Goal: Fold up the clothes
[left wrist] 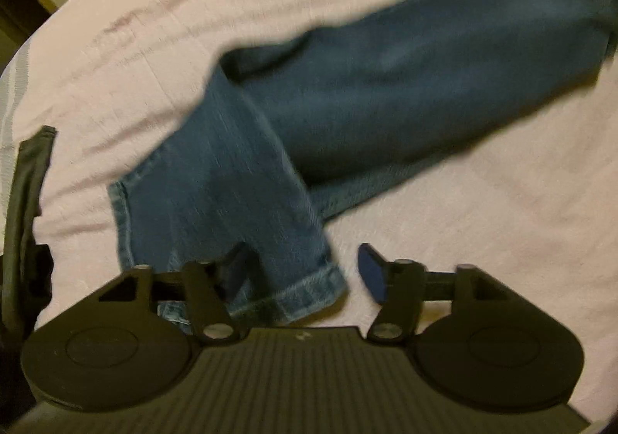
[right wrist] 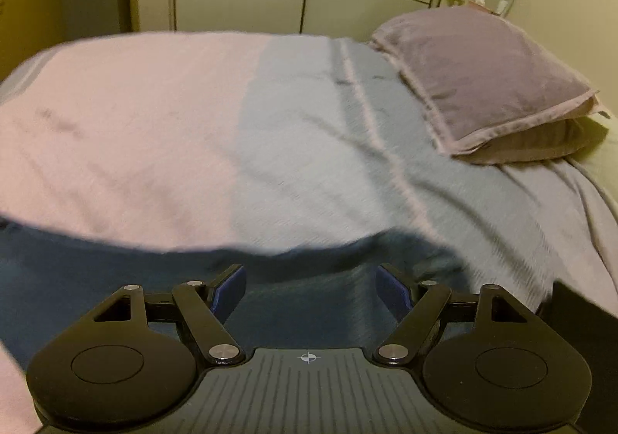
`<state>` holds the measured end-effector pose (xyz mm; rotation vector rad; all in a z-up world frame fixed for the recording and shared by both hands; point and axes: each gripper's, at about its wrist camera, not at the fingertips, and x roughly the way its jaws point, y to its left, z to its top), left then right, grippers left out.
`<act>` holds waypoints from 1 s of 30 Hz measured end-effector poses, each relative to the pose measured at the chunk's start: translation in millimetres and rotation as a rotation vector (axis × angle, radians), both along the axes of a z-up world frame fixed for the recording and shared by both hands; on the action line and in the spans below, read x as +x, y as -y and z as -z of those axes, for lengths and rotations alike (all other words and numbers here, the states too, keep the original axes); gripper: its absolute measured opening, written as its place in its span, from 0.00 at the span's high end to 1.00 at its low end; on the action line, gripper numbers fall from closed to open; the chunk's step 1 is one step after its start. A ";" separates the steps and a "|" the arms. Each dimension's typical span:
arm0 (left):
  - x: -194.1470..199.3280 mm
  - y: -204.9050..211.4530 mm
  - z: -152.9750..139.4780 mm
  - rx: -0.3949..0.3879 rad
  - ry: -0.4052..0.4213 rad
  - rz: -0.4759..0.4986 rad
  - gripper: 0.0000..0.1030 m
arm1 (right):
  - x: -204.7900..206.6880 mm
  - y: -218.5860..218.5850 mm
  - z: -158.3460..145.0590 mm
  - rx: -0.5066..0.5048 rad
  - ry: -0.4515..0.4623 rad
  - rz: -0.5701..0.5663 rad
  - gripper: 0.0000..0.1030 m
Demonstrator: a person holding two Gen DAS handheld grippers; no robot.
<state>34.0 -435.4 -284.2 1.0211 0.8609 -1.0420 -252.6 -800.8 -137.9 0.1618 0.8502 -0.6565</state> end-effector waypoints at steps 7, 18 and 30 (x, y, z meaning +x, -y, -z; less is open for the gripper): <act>76.8 -40.6 -74.7 -0.098 -0.041 0.039 0.91 | 38.3 -118.1 21.9 0.113 -0.074 0.020 0.25; 234.6 -17.4 -109.5 -0.144 0.166 -0.113 0.80 | 97.7 -195.9 23.0 0.153 -0.088 -0.103 0.25; 174.0 -22.9 -15.9 -0.040 0.087 0.146 0.63 | 94.6 -214.4 50.5 0.201 -0.182 -0.169 0.25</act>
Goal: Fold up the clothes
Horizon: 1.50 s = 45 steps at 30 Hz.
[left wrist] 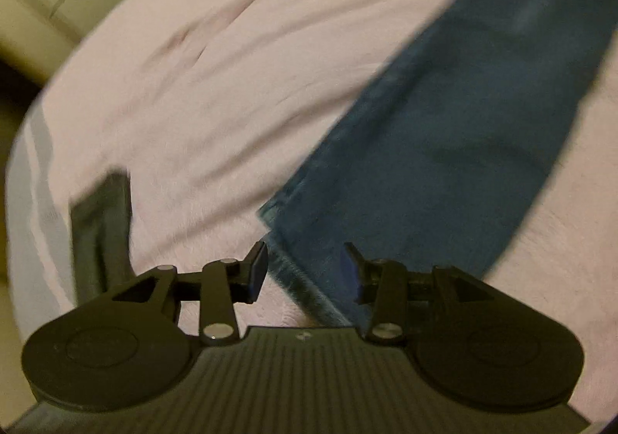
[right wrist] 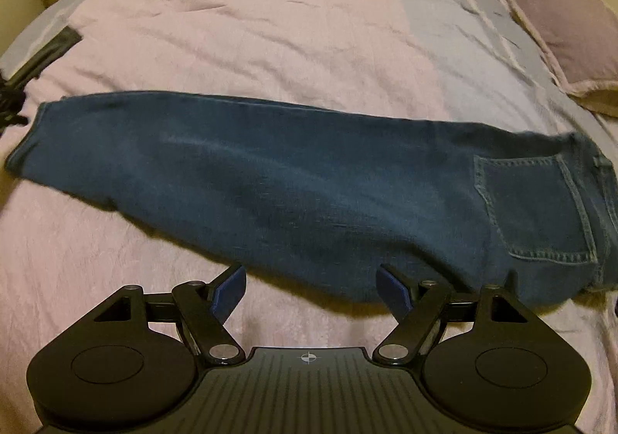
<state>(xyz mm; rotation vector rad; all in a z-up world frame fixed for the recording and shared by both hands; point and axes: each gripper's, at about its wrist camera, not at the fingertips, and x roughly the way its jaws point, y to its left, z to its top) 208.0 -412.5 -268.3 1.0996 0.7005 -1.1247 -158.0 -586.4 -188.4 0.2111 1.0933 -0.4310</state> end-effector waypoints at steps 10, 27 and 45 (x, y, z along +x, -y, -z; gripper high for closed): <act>74.6 16.1 32.2 -0.020 -0.274 -0.160 0.75 | 139.5 6.7 32.5 0.002 0.018 -0.499 0.25; 88.7 23.8 14.3 -0.101 -0.291 -0.120 0.88 | 267.4 39.8 80.0 0.087 -0.029 -0.656 0.93; 29.5 53.2 -26.8 -0.058 -0.077 -0.119 0.78 | 19.0 131.7 61.4 0.061 -0.049 0.184 0.49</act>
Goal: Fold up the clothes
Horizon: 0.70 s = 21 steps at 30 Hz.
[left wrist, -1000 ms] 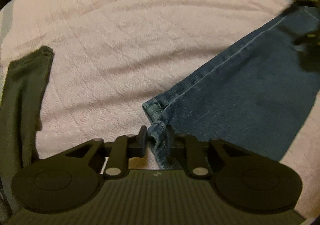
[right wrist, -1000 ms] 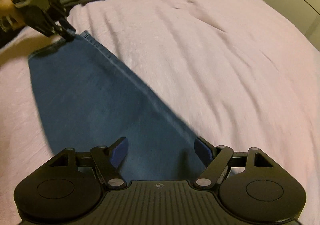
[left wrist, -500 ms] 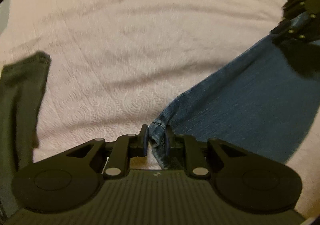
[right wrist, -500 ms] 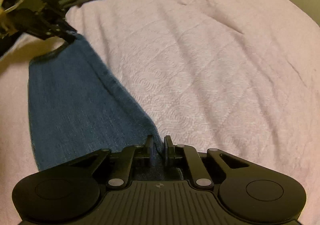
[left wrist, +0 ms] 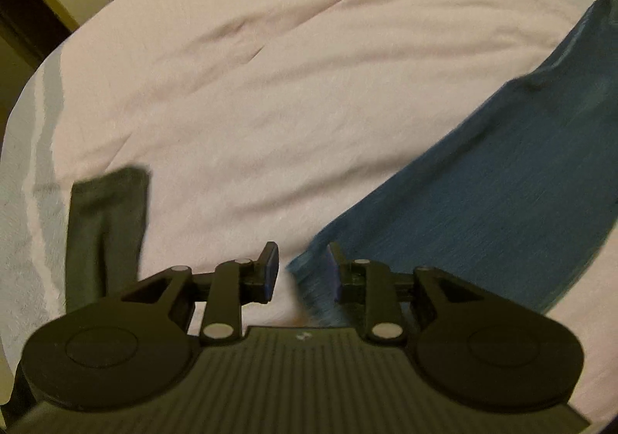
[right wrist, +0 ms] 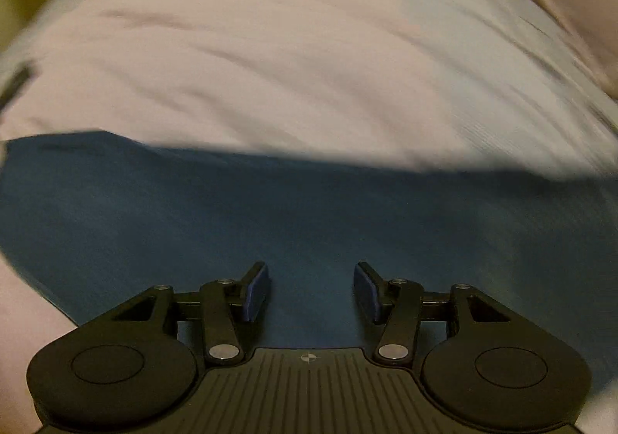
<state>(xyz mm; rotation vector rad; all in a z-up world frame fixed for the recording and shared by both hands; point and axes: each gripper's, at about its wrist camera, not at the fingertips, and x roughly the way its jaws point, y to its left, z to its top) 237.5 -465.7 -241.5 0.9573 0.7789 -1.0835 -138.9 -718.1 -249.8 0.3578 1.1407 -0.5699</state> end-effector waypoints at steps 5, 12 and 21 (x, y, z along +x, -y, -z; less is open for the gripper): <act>-96.3 53.7 -18.0 -0.024 0.007 0.156 0.77 | -115.1 48.0 -37.2 -0.011 0.091 0.221 0.49; -280.8 153.4 -26.6 -0.097 -0.055 0.434 0.63 | -268.9 128.7 -49.1 0.144 0.413 0.636 0.37; -467.9 303.3 -0.1 -0.063 -0.092 0.801 0.59 | -359.4 208.8 14.0 0.387 0.826 0.899 0.30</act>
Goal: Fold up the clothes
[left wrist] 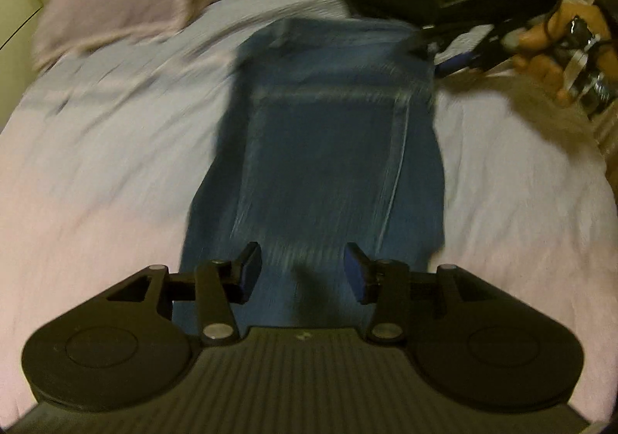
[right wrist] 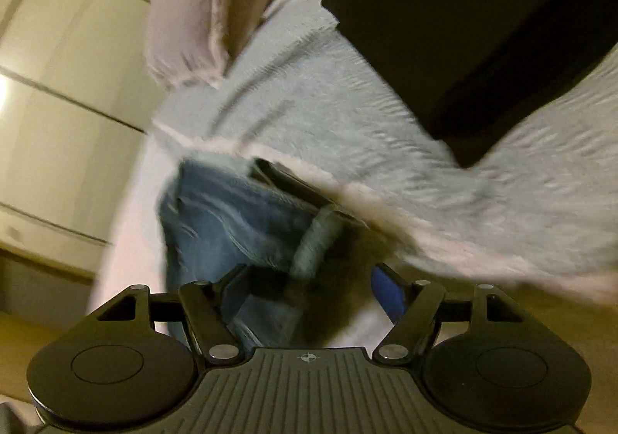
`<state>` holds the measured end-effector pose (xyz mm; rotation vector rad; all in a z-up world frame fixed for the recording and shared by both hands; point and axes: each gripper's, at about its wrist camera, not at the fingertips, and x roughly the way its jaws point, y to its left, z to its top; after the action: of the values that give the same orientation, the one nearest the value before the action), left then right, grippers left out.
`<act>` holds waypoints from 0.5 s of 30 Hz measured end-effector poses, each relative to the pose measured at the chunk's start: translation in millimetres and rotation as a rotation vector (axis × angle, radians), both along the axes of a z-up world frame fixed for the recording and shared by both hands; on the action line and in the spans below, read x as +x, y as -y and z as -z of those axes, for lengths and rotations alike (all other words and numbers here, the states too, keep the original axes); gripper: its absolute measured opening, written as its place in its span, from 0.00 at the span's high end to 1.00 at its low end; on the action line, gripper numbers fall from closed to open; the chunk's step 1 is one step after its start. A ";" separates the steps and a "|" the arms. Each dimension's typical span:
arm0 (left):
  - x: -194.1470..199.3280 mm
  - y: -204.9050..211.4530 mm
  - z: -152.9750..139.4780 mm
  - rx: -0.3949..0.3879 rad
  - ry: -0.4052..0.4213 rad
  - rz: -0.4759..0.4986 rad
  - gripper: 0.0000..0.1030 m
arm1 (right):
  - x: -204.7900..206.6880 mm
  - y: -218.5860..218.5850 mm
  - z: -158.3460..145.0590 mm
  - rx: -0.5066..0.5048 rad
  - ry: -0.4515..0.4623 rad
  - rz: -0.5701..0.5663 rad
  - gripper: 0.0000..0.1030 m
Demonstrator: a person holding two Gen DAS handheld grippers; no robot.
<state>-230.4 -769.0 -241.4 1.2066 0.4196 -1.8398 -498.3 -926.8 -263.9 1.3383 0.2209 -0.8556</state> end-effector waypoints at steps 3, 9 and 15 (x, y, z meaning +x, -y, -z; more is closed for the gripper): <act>-25.1 31.4 15.4 0.028 0.037 0.081 0.60 | 7.4 7.0 18.8 0.016 0.063 0.012 0.25; -51.2 60.0 30.8 0.104 0.075 0.147 0.62 | -12.9 11.2 18.0 0.090 0.129 0.070 0.75; -69.9 72.0 31.6 0.141 0.002 0.192 0.62 | -47.6 -2.7 -5.2 0.049 0.029 0.027 0.73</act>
<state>-300.3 -841.0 -272.9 1.3847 0.4513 -1.9990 -545.9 -924.2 -258.7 1.4009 0.2028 -0.8573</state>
